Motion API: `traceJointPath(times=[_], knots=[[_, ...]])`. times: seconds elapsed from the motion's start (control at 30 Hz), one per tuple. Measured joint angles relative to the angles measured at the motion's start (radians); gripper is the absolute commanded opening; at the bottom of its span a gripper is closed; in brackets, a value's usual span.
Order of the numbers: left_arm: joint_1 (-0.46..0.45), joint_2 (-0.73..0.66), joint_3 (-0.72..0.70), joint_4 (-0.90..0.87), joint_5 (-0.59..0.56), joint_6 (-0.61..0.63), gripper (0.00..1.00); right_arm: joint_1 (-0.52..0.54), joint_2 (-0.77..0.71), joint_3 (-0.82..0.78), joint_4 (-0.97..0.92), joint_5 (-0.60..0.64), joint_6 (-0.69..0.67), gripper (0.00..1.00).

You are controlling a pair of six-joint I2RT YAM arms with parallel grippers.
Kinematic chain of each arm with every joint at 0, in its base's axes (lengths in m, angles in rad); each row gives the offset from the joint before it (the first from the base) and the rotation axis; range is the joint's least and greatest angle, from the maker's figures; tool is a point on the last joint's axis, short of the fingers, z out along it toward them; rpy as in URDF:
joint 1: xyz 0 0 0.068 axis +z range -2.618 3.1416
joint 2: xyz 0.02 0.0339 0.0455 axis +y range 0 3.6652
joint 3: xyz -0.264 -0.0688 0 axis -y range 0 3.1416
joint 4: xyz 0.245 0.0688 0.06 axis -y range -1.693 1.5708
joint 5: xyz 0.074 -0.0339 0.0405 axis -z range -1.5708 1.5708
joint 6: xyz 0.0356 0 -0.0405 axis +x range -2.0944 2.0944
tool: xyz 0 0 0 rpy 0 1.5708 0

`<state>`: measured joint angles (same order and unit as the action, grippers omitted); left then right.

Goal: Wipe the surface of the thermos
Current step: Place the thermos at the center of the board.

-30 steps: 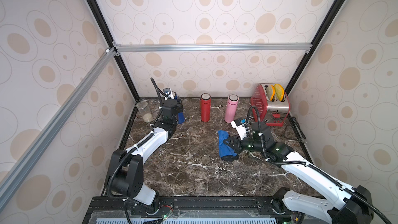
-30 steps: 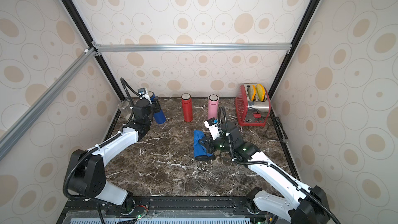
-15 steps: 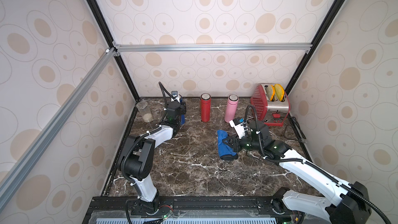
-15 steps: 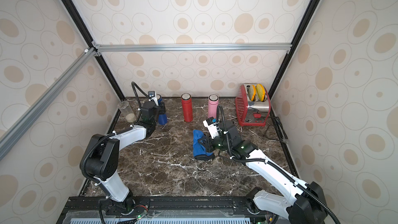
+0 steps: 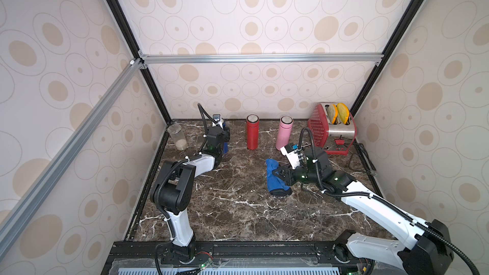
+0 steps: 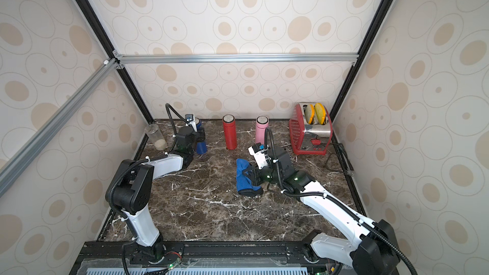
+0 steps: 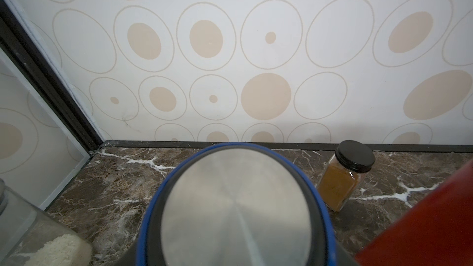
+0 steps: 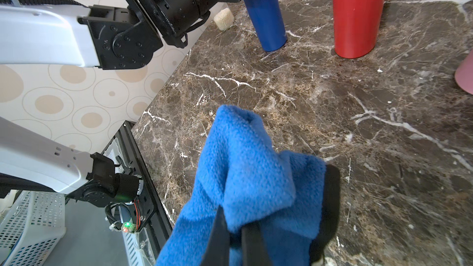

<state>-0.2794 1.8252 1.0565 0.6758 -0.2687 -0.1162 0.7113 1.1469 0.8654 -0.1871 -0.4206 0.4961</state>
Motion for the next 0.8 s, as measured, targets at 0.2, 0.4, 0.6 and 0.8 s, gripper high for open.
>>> traceJointPath(times=[0.2,0.4,0.6,0.8], knots=[[0.000,0.000,0.000,0.002,0.002,0.000,0.08,0.000,0.015,0.003,0.008,0.000,0.000,0.00],[0.001,0.000,0.000,0.003,0.002,0.000,0.38,0.001,0.021,0.030,0.008,0.000,-0.003,0.00],[0.001,0.000,-0.008,0.011,0.002,-0.002,0.66,0.001,0.021,0.035,0.007,0.000,-0.004,0.00],[0.002,0.000,-0.012,0.027,0.003,-0.006,0.88,0.001,0.021,0.035,0.007,0.000,-0.004,0.00]])
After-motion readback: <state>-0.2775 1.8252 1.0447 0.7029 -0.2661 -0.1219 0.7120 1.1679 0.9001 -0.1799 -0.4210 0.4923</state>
